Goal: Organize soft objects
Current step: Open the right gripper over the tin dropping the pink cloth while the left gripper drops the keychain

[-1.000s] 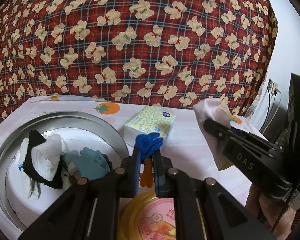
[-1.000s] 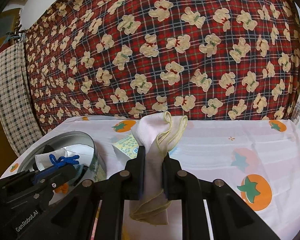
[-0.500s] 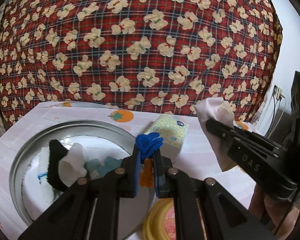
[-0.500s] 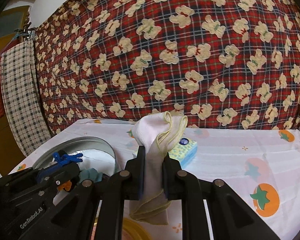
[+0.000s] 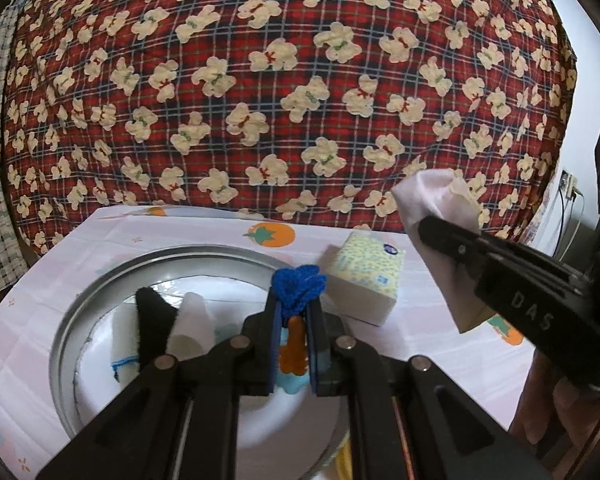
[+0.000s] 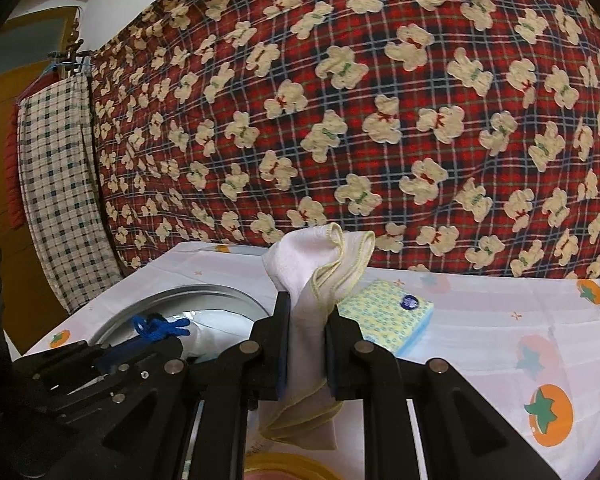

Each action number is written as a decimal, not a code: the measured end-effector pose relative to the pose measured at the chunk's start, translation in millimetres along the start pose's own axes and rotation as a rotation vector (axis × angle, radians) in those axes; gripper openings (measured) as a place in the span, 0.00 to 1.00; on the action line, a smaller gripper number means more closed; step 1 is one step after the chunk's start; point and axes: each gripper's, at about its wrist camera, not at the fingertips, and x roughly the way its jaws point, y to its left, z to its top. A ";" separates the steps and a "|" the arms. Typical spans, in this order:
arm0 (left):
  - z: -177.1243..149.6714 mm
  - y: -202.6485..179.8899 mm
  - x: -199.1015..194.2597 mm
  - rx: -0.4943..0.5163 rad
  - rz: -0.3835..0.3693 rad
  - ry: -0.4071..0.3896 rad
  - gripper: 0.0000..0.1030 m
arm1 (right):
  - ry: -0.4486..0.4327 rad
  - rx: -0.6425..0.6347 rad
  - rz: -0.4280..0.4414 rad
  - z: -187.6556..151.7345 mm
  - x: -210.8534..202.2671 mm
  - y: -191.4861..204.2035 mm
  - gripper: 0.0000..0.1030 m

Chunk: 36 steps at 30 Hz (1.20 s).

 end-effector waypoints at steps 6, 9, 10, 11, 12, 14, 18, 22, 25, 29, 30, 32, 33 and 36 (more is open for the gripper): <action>3.0 21.3 -1.4 -0.015 0.029 0.004 0.08 | 0.014 0.002 0.039 2.7 10.9 16.2 0.16; 3.8 34.4 2.1 -0.030 0.039 0.019 0.08 | 0.024 -0.011 0.058 2.2 17.3 27.3 0.16; 3.7 38.4 3.4 -0.032 0.045 0.024 0.08 | 0.029 -0.018 0.063 1.7 19.1 31.3 0.16; 3.2 42.3 4.7 -0.036 0.049 0.029 0.08 | 0.034 -0.024 0.068 1.1 21.5 35.4 0.16; 2.4 46.4 6.1 -0.040 0.050 0.036 0.08 | 0.038 -0.029 0.072 0.5 23.4 38.5 0.16; 0.9 53.4 8.9 -0.045 0.060 0.049 0.08 | 0.047 -0.035 0.084 -0.8 28.1 45.2 0.16; -1.0 65.0 12.1 -0.050 0.075 0.063 0.08 | 0.064 -0.045 0.098 -2.4 34.8 56.3 0.16; -2.0 73.7 14.0 -0.054 0.087 0.072 0.08 | 0.096 -0.072 0.103 -4.1 43.2 69.6 0.16; -2.8 81.1 15.1 -0.061 0.096 0.080 0.08 | 0.124 -0.087 0.105 -6.6 49.3 76.7 0.16; -4.1 89.7 17.2 -0.071 0.108 0.090 0.08 | 0.164 -0.096 0.111 -12.0 58.2 82.6 0.16; -4.9 91.4 17.8 -0.073 0.110 0.093 0.08 | 0.179 -0.102 0.111 -14.1 61.3 84.4 0.16; -7.1 95.2 20.2 -0.076 0.120 0.104 0.08 | 0.210 -0.115 0.116 -19.1 67.2 89.1 0.16; -8.0 96.8 21.6 -0.079 0.120 0.110 0.08 | 0.217 -0.120 0.118 -20.7 68.7 90.4 0.16; -11.6 101.7 25.9 -0.084 0.128 0.125 0.08 | 0.242 -0.130 0.127 -25.6 74.3 95.1 0.16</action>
